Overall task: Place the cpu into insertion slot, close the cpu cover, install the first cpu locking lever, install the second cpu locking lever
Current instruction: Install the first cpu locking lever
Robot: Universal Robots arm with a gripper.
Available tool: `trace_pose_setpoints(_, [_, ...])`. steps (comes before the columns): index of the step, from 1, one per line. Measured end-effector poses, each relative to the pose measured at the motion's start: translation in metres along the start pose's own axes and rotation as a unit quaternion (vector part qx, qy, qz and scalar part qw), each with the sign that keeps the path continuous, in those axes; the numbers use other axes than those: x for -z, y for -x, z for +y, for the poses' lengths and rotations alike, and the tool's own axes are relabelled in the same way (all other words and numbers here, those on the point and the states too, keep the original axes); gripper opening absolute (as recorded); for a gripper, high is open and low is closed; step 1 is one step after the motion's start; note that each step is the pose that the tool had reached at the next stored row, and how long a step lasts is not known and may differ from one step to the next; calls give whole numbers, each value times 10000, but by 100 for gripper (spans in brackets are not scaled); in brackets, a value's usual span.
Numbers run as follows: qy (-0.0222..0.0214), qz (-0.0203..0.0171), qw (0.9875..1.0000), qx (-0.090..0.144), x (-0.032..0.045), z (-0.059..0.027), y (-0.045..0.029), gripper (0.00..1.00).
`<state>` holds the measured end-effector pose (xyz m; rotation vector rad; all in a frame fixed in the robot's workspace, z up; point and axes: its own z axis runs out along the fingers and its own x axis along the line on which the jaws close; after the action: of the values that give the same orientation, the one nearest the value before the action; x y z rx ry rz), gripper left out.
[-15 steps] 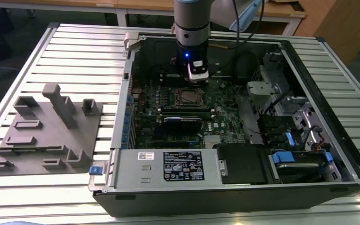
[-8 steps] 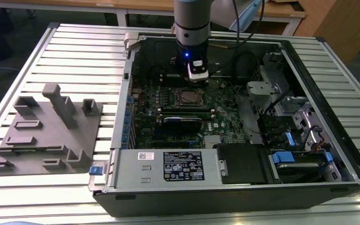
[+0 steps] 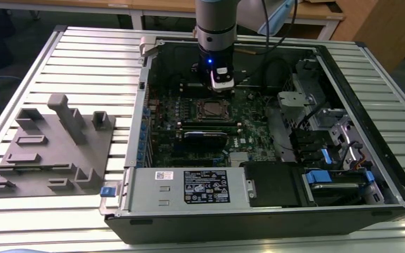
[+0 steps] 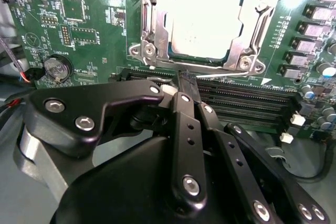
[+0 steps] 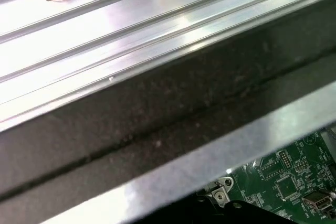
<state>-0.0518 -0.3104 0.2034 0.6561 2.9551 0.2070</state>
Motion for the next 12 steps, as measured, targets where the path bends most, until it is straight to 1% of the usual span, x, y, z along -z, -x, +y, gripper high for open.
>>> trace_pose_setpoints(5, [-1, -2, 10000, -17, -8, 2, -2, 10])
trace_pose_setpoints(12, [13, 2, 10000, -36, -18, 16, -11, 10])
